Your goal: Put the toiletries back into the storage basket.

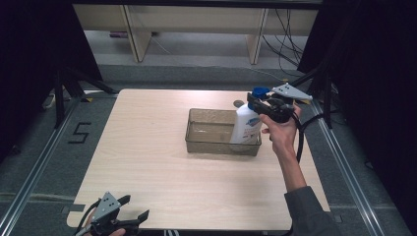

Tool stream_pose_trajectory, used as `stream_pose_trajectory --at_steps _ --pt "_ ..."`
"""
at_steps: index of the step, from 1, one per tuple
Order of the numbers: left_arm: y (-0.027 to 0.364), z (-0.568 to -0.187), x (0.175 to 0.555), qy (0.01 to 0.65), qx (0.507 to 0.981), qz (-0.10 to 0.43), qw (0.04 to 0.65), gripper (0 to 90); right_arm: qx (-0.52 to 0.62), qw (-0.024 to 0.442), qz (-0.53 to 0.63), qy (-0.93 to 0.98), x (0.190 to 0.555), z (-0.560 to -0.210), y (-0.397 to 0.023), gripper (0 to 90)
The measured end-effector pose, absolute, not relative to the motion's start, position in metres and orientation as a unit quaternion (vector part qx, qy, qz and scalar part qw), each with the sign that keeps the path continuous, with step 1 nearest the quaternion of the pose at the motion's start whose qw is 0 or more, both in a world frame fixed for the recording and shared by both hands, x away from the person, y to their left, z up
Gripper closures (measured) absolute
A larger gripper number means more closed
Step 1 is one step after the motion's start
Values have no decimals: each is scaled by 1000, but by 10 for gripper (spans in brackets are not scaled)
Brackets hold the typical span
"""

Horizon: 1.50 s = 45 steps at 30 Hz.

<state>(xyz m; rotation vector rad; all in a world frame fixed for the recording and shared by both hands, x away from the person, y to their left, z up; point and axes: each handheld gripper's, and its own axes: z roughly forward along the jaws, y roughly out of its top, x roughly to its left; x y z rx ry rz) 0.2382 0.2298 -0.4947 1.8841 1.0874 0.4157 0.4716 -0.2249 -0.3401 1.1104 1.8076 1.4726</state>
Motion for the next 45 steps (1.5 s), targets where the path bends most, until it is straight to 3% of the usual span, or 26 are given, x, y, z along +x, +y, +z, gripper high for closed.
stream_pose_trajectory --at_steps 8,9,29,45 --pt "230 -495 239 440 761 168 446 151 412 272 553 671 471 -341 -224 610" --pt "231 -494 238 438 763 169 444 151 417 270 549 672 470 -341 -223 529" --pt "228 -494 238 444 756 166 451 151 423 259 555 668 471 -342 -225 495" --pt "229 -495 238 430 768 157 449 151 432 234 565 663 473 -346 -229 406"
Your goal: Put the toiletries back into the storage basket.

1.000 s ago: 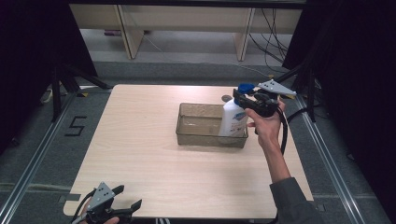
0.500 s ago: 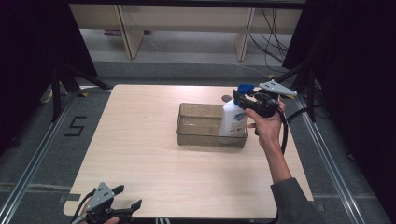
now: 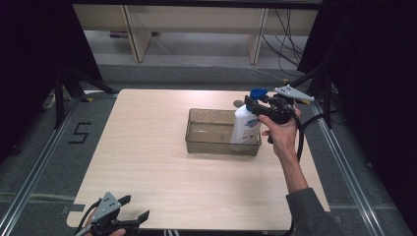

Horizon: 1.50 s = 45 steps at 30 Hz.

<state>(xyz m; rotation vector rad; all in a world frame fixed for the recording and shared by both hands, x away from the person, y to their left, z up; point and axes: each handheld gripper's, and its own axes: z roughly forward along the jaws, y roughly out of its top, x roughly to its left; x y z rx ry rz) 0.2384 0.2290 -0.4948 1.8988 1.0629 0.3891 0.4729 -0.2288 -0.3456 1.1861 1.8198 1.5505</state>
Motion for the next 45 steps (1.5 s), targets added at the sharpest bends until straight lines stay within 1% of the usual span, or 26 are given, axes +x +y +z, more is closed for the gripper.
stream_pose_trajectory --at_steps 1,9,10,11,13,15,17,20,23,25,29,37,45 --pt "226 -496 238 430 761 158 459 151 434 227 563 665 473 -346 -228 397" --pt "229 -495 238 429 768 159 448 151 433 229 562 667 472 -346 -229 380" --pt "227 -496 239 433 759 159 460 151 434 229 561 666 472 -346 -229 370" --pt "228 -495 239 429 765 159 452 151 432 232 563 665 471 -346 -230 351" --pt "227 -496 239 431 762 159 457 151 440 224 564 662 468 -345 -230 336" --pt "227 -496 238 435 759 159 458 151 433 231 565 663 468 -346 -230 328" --pt "227 -496 239 434 759 159 458 151 434 224 565 665 463 -345 -231 312" --pt "227 -496 239 434 759 158 459 151 431 229 564 666 461 -345 -232 305" --pt "227 -496 239 435 759 159 458 151 434 221 568 664 456 -343 -233 299" --pt "227 -496 239 435 759 159 458 151 429 227 568 665 453 -344 -235 298" --pt "227 -496 239 435 761 159 455 151 434 219 571 661 445 -345 -238 299" --pt "227 -496 239 435 761 159 454 151 439 217 573 657 436 -346 -241 292" --pt "227 -496 239 436 761 160 454 151 436 224 572 657 425 -348 -242 287"
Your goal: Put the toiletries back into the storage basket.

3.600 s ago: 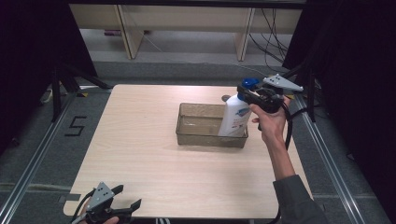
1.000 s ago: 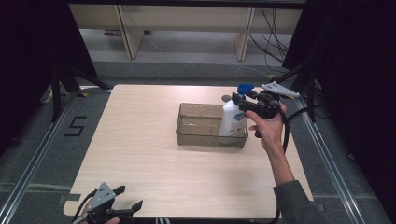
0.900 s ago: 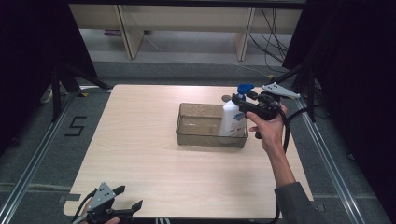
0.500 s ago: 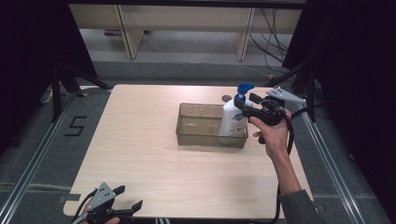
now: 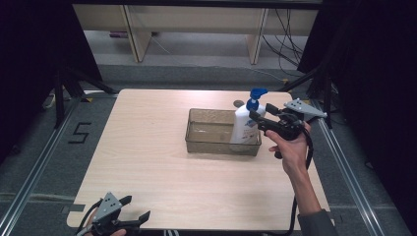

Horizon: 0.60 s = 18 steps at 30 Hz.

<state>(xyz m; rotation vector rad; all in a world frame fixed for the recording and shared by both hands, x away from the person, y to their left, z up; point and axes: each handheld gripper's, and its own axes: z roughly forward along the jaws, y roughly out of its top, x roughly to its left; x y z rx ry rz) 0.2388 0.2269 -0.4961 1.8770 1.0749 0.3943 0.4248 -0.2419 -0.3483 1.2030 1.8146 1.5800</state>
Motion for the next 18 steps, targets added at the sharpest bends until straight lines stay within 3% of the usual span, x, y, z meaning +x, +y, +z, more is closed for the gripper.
stream_pose_trajectory --at_steps 18 --pt "227 -497 239 439 758 160 454 151 429 241 565 662 404 -353 -242 277"
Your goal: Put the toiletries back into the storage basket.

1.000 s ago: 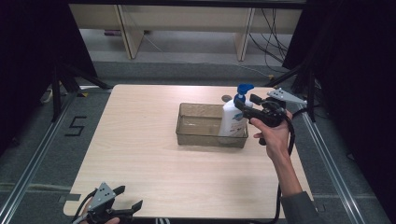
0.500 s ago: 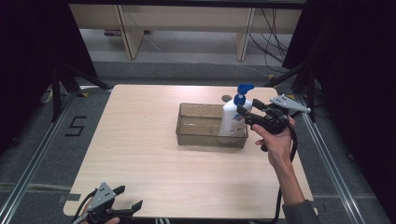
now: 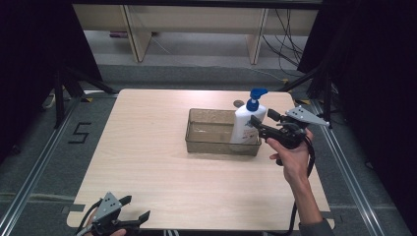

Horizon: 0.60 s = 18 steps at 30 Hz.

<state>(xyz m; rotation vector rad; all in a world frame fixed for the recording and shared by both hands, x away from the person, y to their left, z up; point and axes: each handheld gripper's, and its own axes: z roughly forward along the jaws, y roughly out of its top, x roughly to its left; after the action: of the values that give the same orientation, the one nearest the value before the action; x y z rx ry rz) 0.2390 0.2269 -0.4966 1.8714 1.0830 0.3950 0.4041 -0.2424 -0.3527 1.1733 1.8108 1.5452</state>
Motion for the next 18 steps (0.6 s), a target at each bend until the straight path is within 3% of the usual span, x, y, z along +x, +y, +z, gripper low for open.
stream_pose_trajectory --at_steps 18 --pt "227 -494 238 430 764 162 452 151 426 235 570 663 390 -367 -241 257"
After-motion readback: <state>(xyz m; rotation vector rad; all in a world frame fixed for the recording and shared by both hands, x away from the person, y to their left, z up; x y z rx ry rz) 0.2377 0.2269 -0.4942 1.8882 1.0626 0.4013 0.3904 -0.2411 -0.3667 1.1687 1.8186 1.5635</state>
